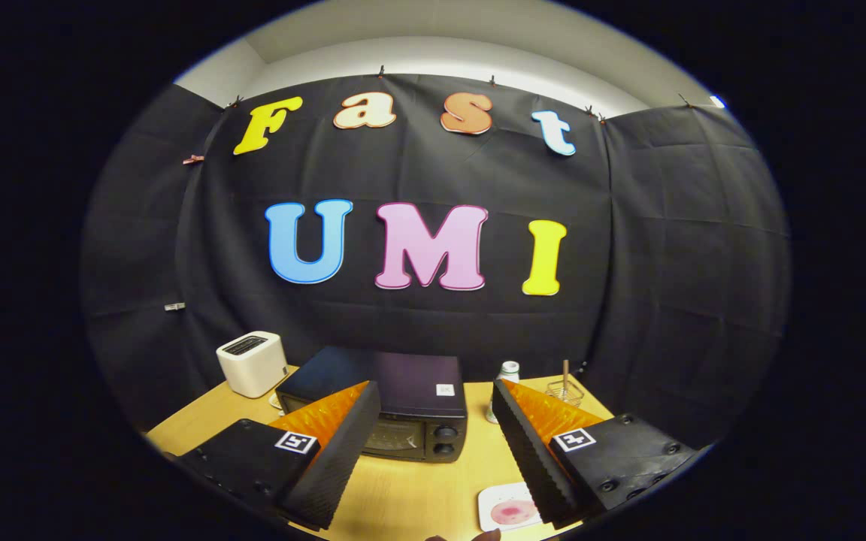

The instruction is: Open the toaster oven, put the food inside, and close the toaster oven door.

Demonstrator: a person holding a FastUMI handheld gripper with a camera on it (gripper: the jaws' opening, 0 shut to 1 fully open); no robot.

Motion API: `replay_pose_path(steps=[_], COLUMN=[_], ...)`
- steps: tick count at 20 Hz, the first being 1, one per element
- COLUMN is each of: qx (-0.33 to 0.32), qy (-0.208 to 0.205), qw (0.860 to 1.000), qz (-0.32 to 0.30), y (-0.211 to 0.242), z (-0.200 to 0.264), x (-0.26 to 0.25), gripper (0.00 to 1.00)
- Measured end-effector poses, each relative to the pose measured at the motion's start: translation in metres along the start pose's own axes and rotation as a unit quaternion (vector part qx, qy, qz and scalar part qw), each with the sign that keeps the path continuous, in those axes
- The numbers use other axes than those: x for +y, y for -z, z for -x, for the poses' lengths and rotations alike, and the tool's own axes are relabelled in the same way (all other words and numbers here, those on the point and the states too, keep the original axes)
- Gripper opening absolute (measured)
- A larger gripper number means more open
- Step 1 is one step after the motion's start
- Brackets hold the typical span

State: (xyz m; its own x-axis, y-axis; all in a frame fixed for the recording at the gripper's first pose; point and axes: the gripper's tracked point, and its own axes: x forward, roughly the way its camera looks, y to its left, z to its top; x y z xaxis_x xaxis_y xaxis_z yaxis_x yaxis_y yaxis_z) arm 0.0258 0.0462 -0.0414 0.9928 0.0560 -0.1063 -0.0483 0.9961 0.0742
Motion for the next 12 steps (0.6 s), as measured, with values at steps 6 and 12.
replay_pose_path(steps=[6,12], qx=[0.053,0.111], qy=[-0.016,-0.014], qw=[0.998,0.993], qz=[-0.017,-0.044], y=[0.043,0.095], z=[-0.047,-0.101], x=[0.054,0.097], gripper=[0.98,0.98])
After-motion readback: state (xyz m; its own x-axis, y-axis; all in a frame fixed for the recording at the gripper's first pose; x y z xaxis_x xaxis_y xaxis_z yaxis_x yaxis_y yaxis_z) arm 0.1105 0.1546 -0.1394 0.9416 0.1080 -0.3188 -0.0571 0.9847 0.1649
